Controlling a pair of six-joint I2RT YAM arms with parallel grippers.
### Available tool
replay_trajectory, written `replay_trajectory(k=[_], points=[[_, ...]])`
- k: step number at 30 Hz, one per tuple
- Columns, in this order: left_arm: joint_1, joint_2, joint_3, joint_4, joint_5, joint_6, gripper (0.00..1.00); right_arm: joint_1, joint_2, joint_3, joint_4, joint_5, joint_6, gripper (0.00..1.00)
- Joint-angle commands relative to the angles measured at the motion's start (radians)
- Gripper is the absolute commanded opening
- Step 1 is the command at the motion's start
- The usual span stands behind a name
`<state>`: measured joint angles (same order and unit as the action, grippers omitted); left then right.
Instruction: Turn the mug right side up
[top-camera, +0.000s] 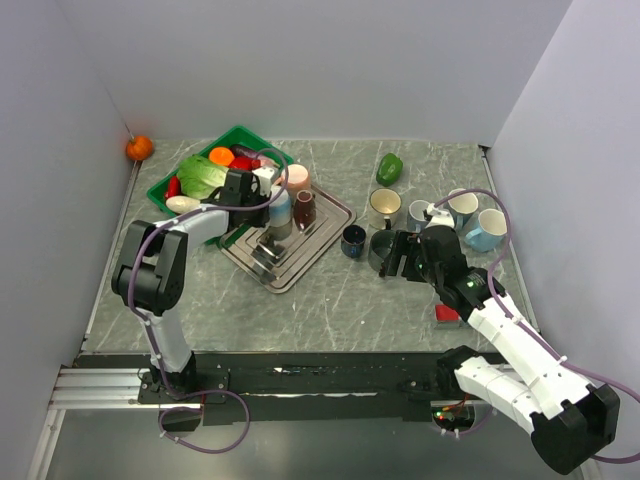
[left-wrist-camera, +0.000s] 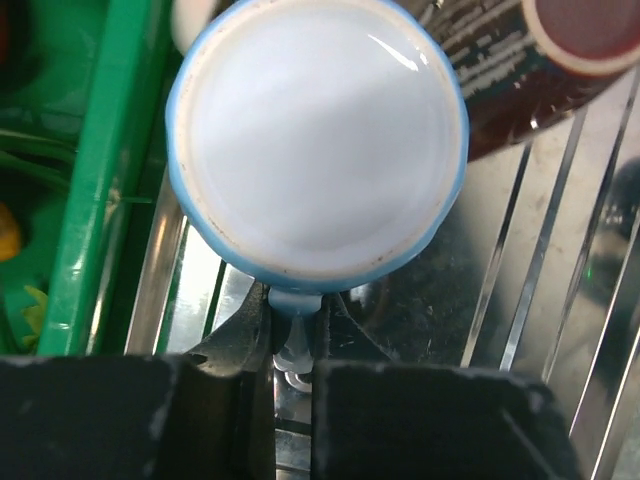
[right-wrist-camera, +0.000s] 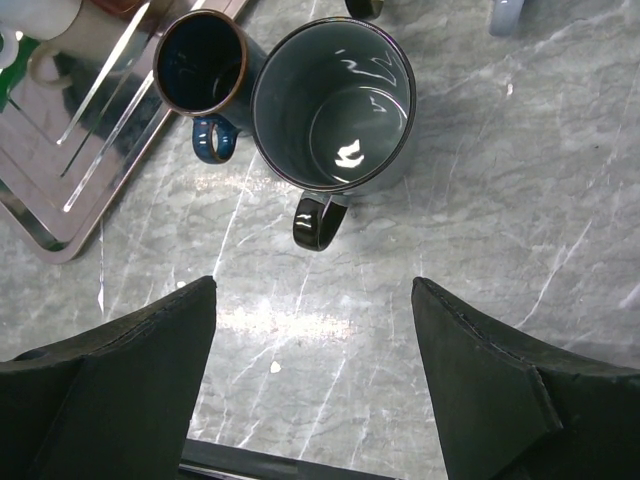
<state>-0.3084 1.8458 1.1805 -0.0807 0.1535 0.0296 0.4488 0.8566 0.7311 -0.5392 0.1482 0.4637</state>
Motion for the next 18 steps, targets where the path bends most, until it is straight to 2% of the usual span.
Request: replay_trajectory(k=[1, 7, 11, 14, 16, 18], points=[[-0.008, -0.020, 0.010, 0.061, -0.060, -0.061, 0.01, -0.006, -0.018, 0.002, 0.027, 0.001, 0.007, 0.85], [-0.021, -0.121, -0.018, 0.102, -0.038, -0.178, 0.01, -0.006, -0.010, -0.001, 0.073, -0.096, 0.018, 0.86], [-0.060, -0.244, -0.067, 0.085, -0.084, -0.247, 0.01, -0.007, -0.011, -0.007, 0.136, -0.191, 0.018, 0.88], [-0.098, -0.361, -0.120, 0.087, -0.080, -0.307, 0.01, -0.005, -0.019, -0.006, 0.180, -0.254, 0.003, 0.91], [-0.130, -0.448, -0.143, 0.085, -0.066, -0.341, 0.01, -0.004, -0.030, -0.004, 0.212, -0.286, -0.010, 0.99], [-0.162, -0.531, -0.157, 0.091, -0.046, -0.378, 0.01, 0.002, -0.047, -0.004, 0.246, -0.327, -0.011, 1.00]])
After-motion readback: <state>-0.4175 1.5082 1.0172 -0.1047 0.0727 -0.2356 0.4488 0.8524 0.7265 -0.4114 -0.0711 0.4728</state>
